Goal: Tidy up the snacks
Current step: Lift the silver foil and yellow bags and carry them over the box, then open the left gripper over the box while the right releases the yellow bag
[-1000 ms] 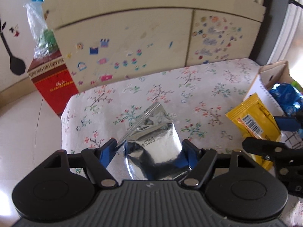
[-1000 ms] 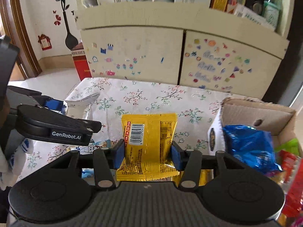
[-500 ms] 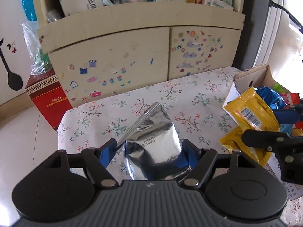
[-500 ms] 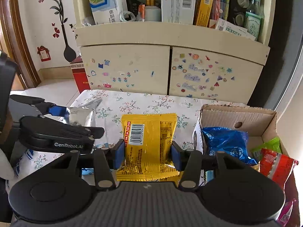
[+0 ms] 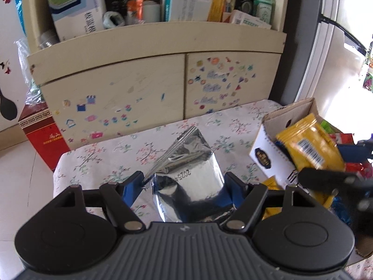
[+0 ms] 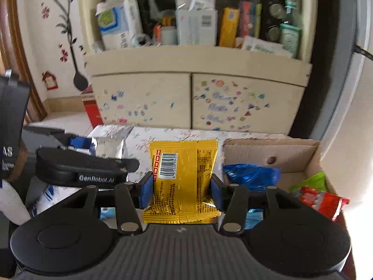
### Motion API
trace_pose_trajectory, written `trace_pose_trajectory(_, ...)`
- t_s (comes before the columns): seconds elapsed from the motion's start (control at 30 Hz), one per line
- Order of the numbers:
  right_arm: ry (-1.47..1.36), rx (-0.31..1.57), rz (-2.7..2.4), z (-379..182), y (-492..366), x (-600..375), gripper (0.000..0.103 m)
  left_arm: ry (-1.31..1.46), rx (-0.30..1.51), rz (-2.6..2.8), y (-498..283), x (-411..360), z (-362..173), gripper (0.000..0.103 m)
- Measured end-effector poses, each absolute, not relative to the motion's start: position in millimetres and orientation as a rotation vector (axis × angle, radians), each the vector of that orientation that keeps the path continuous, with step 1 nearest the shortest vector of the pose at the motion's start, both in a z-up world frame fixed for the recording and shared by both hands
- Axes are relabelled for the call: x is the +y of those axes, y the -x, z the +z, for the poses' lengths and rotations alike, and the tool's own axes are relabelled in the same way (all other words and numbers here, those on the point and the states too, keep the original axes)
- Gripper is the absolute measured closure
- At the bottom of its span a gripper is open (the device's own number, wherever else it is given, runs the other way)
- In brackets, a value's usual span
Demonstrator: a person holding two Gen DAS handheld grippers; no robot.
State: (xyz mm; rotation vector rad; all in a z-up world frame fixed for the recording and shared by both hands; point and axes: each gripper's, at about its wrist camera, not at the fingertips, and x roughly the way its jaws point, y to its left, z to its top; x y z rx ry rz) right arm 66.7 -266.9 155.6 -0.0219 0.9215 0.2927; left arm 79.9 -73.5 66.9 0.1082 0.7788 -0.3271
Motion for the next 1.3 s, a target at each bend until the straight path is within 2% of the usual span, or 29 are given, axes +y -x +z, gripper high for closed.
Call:
trace_pose_trajectory(0.83,-0.129,0.807,0.036,194,-59,-372,0.046,-0.114,0.668,-0.634,-43,-169,83,0.028)
trace_pose_trajectory(1.3,-0.194,0.842,-0.068,189,-60,-394,0.046,-0.095,0.681,-0.797,-29,-217,74,0.026)
